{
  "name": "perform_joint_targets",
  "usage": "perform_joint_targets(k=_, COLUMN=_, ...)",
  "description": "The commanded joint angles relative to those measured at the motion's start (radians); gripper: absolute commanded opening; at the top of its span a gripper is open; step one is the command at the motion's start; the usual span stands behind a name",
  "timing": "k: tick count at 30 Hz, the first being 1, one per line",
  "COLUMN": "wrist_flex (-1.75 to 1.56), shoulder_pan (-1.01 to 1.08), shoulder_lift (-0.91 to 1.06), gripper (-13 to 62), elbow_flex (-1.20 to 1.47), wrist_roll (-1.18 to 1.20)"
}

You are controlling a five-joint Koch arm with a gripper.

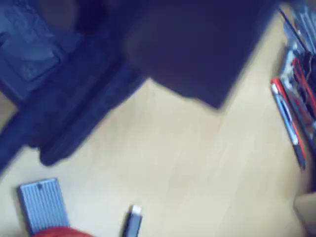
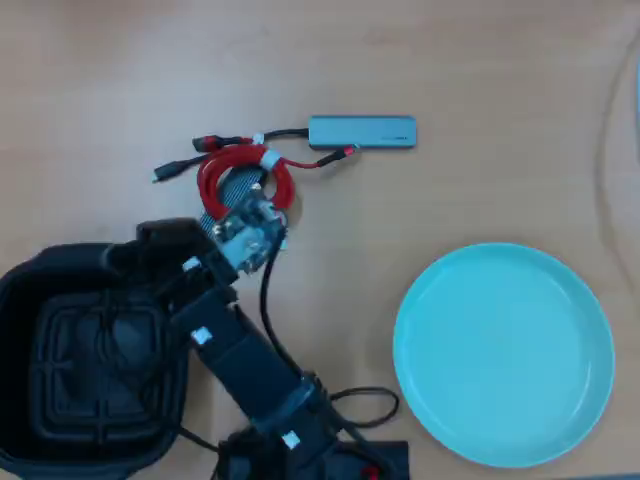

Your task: Put a black charging cable in a black bowl and put a red charging cable in a green bowl

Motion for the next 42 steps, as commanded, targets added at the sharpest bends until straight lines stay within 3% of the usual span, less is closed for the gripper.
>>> perform_joint_targets(k=1, wrist_flex=-0.127, shoulder_pan=-0.086, shoulder_lift=0.066, gripper=-6.7, elbow_flex=-0.046, wrist_roll=-0.009)
perform_joint_targets(k=15, wrist_flex=-0.212, shoulder_pan=-0.472, shoulder_lift=0.069, gripper=-6.8, elbow_flex=-0.040, wrist_roll=-0.112)
perform_joint_targets(k=31, wrist_flex=-0.225, shoulder_pan=-0.678, shoulder_lift=0.055, gripper=-6.6, elbow_flex=0.107, wrist_roll=-0.118)
perform_joint_targets(k=42, wrist_flex=-0.281, shoulder_pan=-0.759, shoulder_lift=-0.178, gripper=-6.5, elbow_flex=0.110, wrist_roll=-0.118)
